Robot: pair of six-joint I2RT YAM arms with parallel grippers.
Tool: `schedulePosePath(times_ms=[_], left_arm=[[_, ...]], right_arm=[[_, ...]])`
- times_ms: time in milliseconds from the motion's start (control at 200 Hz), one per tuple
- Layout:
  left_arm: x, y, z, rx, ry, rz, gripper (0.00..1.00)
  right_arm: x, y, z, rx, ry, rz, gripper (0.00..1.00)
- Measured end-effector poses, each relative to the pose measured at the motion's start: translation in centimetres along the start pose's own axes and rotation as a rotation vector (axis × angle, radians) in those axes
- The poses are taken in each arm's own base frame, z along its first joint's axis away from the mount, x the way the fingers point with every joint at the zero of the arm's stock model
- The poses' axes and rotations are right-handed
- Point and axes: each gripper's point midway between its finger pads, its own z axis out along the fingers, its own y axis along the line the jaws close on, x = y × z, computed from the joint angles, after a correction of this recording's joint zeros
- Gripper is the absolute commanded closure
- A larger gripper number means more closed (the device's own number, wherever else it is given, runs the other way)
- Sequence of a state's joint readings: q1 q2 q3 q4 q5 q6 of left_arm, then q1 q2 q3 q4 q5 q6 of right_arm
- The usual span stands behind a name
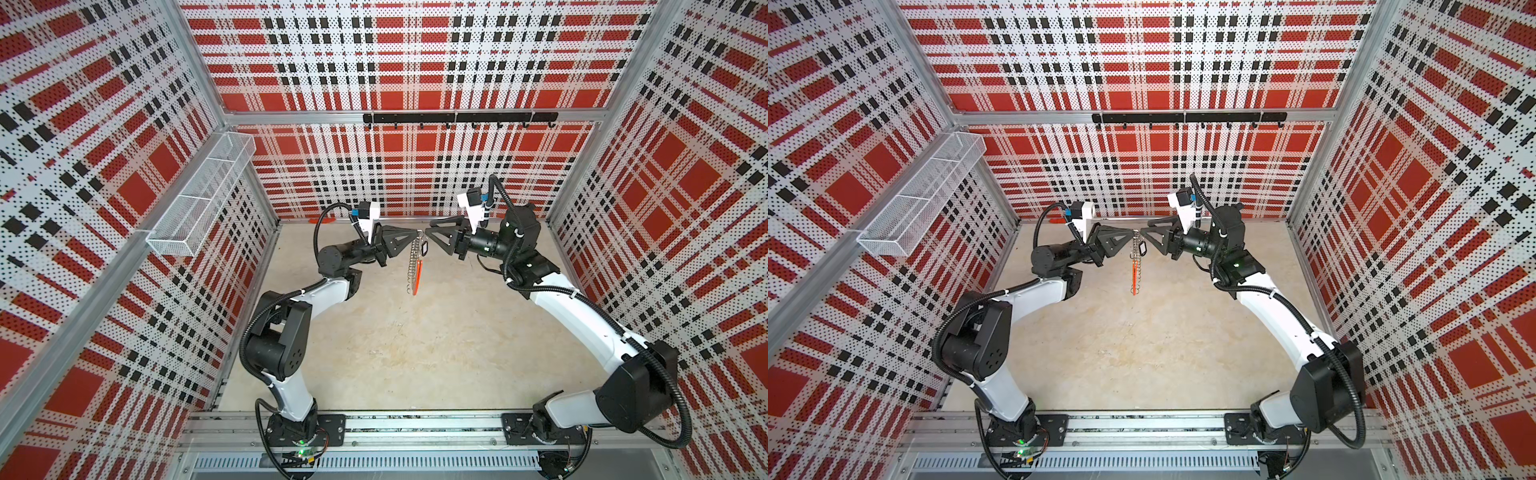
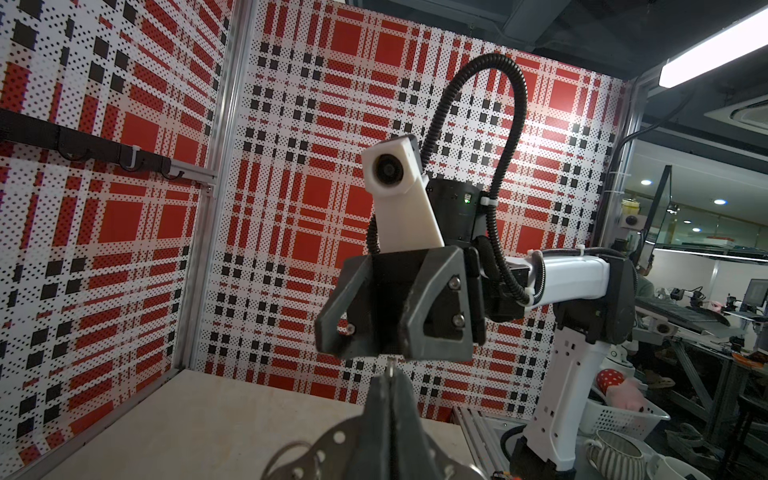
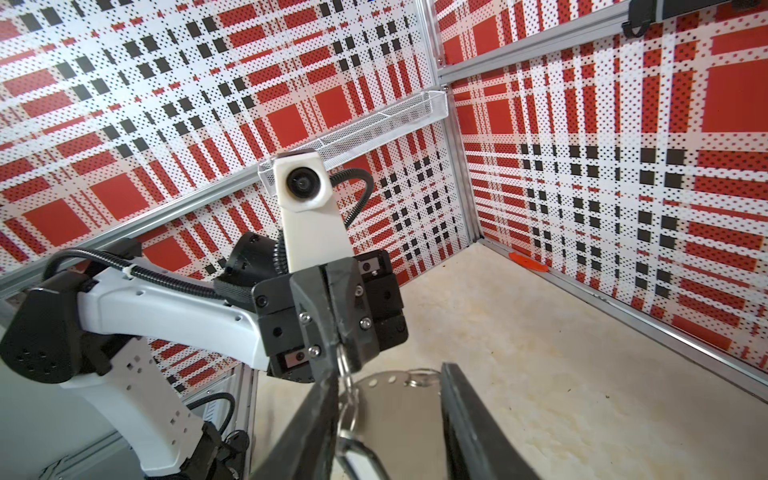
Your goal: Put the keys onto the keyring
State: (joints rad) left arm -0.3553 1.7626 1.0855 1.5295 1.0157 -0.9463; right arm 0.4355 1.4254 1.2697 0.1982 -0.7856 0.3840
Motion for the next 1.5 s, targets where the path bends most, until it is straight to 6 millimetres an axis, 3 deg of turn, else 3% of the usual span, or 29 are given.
schedulePosePath(times_ms=[266, 561, 842, 967, 1082, 1223, 1498], left_arm=[[0.2, 0.2, 0.0, -0.003, 0.002, -0.015, 1.0], [-0.2, 0.1, 0.2, 0.004, -0.002, -0.013, 1.0], [-0.3, 0.1, 0.2, 0.007, -0.002, -0.021, 1.0], [-0.2, 0.1, 0.2, 0.007, -0.001, -0.031, 1.0], [-0.2, 0.2, 0.2, 0.005, -0.002, -0.035, 1.0], [-0.1, 0.2, 0.1, 0.006, 0.005, -0.005, 0.79], [0.3, 1.9, -1.2, -0.118, 0.106, 0.189, 0.66]], right_arm=[[0.2, 0.9, 0.1, -0.054, 0.011, 0.016, 0.69], [1.6, 0.4, 0.9, -0.071, 0.043, 0.047, 0.7], [1.7, 0.6, 1.1, -0.084, 0.049, 0.047, 0.85], [1.6, 0.8, 1.2, -0.087, 0.048, 0.04, 1.0], [1.6, 0.7, 1.2, -0.081, 0.047, 0.033, 1.0], [1.8, 0.3, 1.3, -0.052, 0.055, -0.015, 1.0], [3.7, -2.9, 0.7, 0.158, 0.167, -0.197, 1.0]])
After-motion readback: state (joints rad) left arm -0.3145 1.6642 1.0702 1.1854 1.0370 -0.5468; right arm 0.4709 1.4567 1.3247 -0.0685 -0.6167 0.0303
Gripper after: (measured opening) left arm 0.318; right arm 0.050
